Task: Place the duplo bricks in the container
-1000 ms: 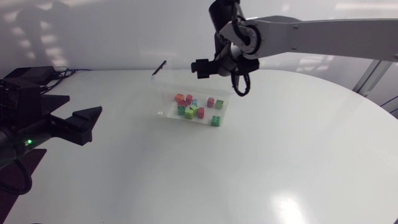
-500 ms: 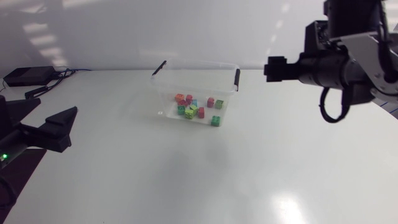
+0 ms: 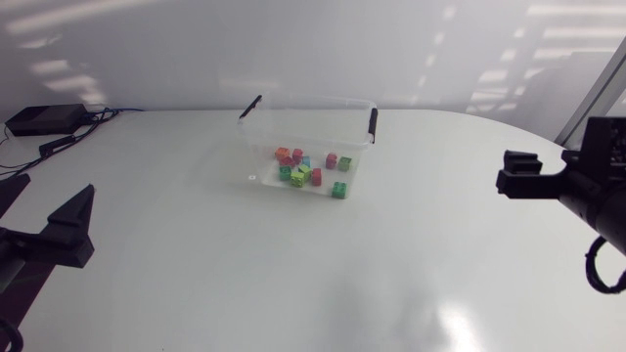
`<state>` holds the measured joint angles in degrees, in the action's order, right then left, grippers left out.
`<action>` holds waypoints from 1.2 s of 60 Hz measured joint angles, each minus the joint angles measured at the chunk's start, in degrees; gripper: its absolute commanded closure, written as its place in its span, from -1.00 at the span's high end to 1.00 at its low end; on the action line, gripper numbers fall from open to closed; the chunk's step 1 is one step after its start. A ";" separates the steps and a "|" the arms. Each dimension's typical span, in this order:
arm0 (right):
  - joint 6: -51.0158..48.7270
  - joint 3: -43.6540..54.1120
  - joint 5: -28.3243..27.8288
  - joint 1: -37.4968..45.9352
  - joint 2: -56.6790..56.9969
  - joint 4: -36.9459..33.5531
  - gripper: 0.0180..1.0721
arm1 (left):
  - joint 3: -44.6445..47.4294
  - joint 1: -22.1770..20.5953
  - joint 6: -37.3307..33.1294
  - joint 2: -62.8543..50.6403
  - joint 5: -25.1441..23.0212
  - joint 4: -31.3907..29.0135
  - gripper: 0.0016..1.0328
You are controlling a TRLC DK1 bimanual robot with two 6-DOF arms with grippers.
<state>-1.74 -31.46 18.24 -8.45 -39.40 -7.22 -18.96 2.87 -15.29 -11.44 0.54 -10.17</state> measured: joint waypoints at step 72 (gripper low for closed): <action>0.46 30.27 -17.99 8.11 38.75 6.16 0.87 | 17.66 -2.45 13.40 10.99 -0.24 8.92 0.91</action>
<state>-1.28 -1.19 0.25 -0.34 -0.64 -1.06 -1.30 0.43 -1.89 -0.45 0.30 -1.26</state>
